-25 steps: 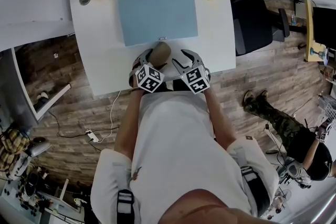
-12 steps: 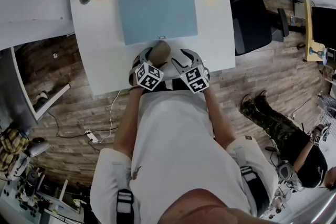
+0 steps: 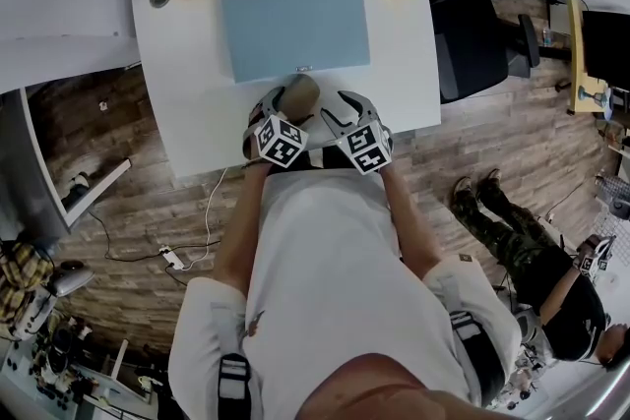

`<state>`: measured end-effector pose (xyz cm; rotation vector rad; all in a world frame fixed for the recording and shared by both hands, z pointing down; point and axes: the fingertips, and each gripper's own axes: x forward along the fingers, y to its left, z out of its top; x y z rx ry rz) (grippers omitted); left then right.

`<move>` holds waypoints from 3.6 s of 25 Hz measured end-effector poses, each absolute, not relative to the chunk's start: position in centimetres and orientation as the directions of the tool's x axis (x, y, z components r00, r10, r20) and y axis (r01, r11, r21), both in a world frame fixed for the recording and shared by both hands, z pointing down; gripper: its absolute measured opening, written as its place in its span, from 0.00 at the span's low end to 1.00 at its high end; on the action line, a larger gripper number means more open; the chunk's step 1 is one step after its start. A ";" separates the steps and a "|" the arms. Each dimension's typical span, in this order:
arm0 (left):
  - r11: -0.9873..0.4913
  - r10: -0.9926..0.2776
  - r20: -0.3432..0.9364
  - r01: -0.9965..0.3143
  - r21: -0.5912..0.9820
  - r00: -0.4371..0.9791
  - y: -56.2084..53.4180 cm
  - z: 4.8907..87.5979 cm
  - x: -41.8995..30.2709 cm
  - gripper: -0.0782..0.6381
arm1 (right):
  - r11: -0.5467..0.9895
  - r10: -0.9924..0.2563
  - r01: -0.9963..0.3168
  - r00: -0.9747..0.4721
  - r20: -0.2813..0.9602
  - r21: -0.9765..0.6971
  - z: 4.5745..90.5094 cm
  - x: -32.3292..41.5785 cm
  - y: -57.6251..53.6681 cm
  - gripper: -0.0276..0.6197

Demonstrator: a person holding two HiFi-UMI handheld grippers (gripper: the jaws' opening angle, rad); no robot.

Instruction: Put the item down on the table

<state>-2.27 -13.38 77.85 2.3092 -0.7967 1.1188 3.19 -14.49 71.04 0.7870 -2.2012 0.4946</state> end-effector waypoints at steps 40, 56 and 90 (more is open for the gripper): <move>-0.686 -0.558 0.608 -0.726 0.046 0.565 -14.5 67.3 -4.5 0.67 | 0.647 -0.601 -0.763 -0.514 0.612 -0.006 64.6 2.8 -14.7 0.44; -0.617 -0.777 0.222 -0.782 -0.086 0.589 -17.6 49.9 -7.1 0.65 | 0.518 -0.831 -0.846 -0.462 0.310 0.125 49.6 2.7 -17.1 0.45; -0.301 -0.949 0.156 -0.937 -0.175 0.276 -17.7 41.9 -4.9 0.65 | 0.670 -0.740 -0.740 -0.662 0.123 0.053 42.7 7.4 -19.2 0.50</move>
